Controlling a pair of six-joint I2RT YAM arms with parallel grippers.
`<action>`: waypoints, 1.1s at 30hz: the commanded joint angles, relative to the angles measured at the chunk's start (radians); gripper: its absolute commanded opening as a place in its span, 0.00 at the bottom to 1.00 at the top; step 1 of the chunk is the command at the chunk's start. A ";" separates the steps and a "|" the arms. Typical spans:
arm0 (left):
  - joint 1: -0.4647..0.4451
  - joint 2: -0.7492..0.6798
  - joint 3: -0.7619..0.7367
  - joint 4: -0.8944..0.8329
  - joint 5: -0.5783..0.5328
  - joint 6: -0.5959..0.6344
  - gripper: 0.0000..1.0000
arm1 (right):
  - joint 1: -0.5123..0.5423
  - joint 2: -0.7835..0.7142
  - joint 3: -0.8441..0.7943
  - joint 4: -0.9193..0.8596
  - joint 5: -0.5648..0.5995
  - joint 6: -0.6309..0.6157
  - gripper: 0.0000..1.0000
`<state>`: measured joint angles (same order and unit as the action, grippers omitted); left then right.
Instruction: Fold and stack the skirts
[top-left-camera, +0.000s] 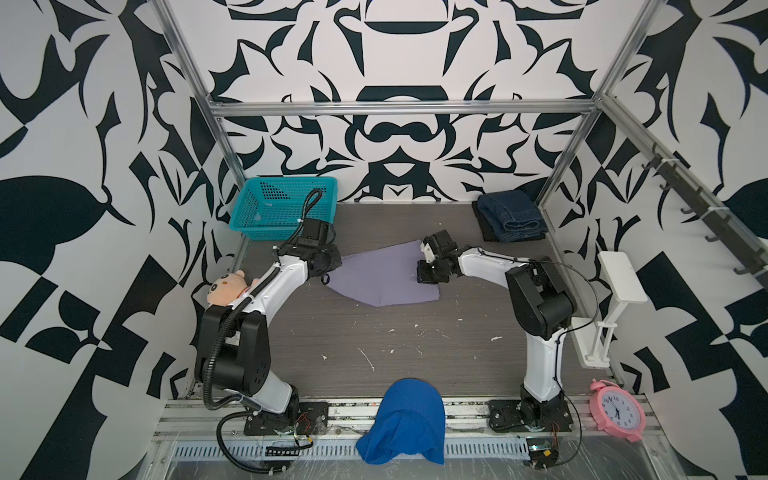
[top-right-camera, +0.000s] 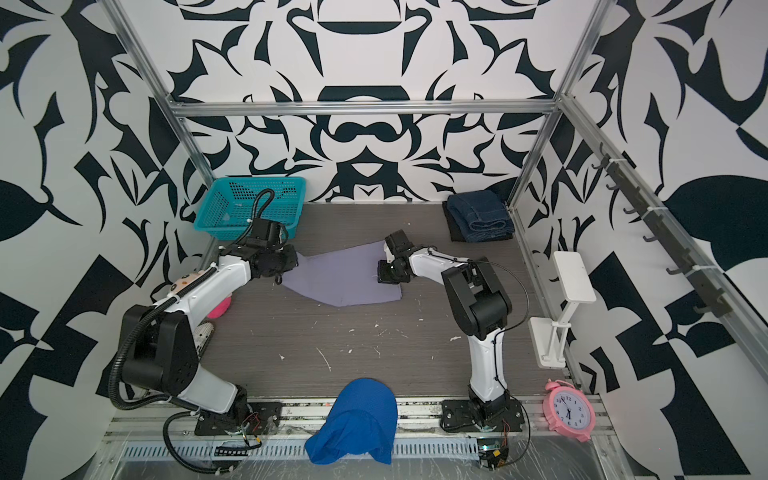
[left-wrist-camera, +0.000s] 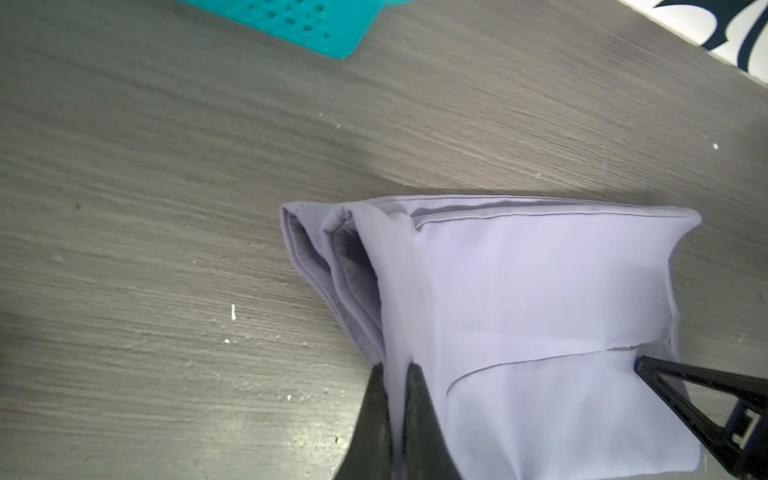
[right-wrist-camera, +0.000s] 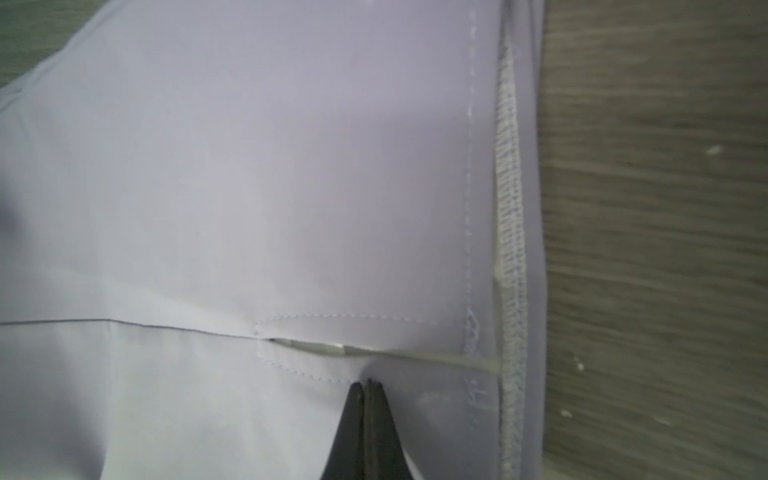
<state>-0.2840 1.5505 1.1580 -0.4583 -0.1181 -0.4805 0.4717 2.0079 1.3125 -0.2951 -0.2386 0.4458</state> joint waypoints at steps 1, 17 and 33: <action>-0.053 0.019 0.077 -0.083 -0.089 0.023 0.00 | -0.002 -0.039 -0.022 0.008 0.006 0.014 0.00; -0.262 0.274 0.415 -0.152 -0.086 0.023 0.00 | -0.002 -0.073 -0.076 0.073 -0.045 0.057 0.00; -0.358 0.433 0.545 -0.173 -0.057 -0.012 0.00 | -0.111 -0.366 -0.193 0.202 -0.214 0.131 0.03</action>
<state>-0.6308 1.9858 1.6520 -0.6071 -0.1818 -0.4751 0.3981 1.7214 1.1469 -0.1524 -0.4034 0.5400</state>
